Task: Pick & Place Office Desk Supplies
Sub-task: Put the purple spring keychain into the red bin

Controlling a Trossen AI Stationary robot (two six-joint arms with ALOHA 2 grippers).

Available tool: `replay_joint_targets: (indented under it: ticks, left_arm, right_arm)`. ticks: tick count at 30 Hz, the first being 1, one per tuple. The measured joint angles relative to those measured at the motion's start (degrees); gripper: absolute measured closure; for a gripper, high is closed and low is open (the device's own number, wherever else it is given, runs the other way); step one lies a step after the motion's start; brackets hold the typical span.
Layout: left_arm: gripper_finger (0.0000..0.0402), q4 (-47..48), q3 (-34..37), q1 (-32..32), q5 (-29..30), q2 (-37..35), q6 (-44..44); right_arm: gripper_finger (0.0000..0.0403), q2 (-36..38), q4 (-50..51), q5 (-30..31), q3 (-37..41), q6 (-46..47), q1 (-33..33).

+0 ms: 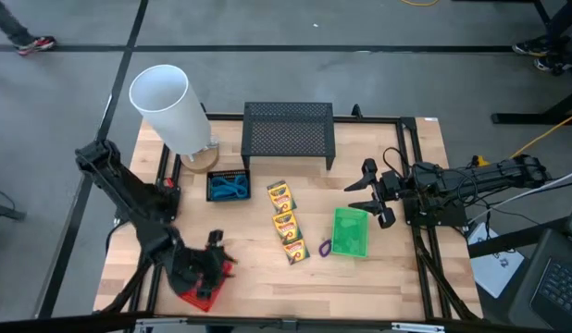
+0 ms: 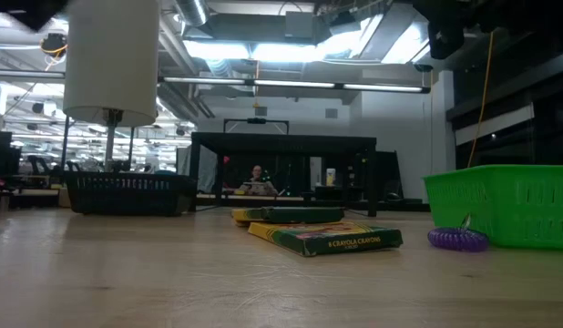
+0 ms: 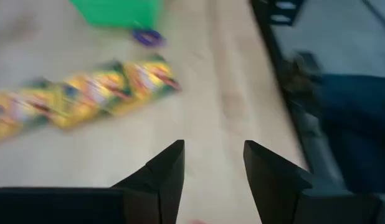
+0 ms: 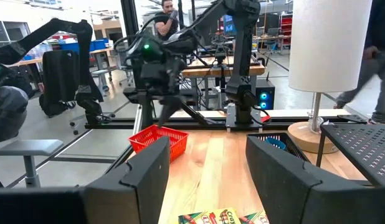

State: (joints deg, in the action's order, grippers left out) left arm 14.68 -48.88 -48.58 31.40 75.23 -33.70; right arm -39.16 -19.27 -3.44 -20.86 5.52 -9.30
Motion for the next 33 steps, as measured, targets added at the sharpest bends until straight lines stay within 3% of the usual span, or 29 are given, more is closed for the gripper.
replay_joint_targets:
  ticks: [4,11,18,23,27,33]
  left_arm:
    - [0.0244,-1.2,0.0,8.2,-0.1,-0.9,5.8]
    - [0.0223,-12.1,0.0,23.1,-13.2,2.7,15.6]
    - [0.0196,-20.7,0.0,33.5,-20.4,11.0,19.2]
    - [0.0194,-28.9,-0.3,38.1,-26.2,17.6,17.4]
    - [0.0194,-29.0,-5.0,39.3,-29.7,23.1,17.0]
    - [0.0194,-17.5,-18.0,39.2,-30.5,32.7,15.7]
  right_arm:
    - [0.019,0.0,0.0,0.0,0.0,0.0,0.0]
    - [0.019,0.0,0.0,0.0,0.0,0.0,0.0]
    - [0.019,0.0,0.7,0.0,0.0,0.0,0.0]
    - [0.019,0.0,0.7,0.0,0.0,0.0,0.0]
    - [0.019,0.0,0.7,0.0,0.0,-0.2,0.0]
    - [0.019,0.0,0.7,0.0,0.0,-0.2,0.0]
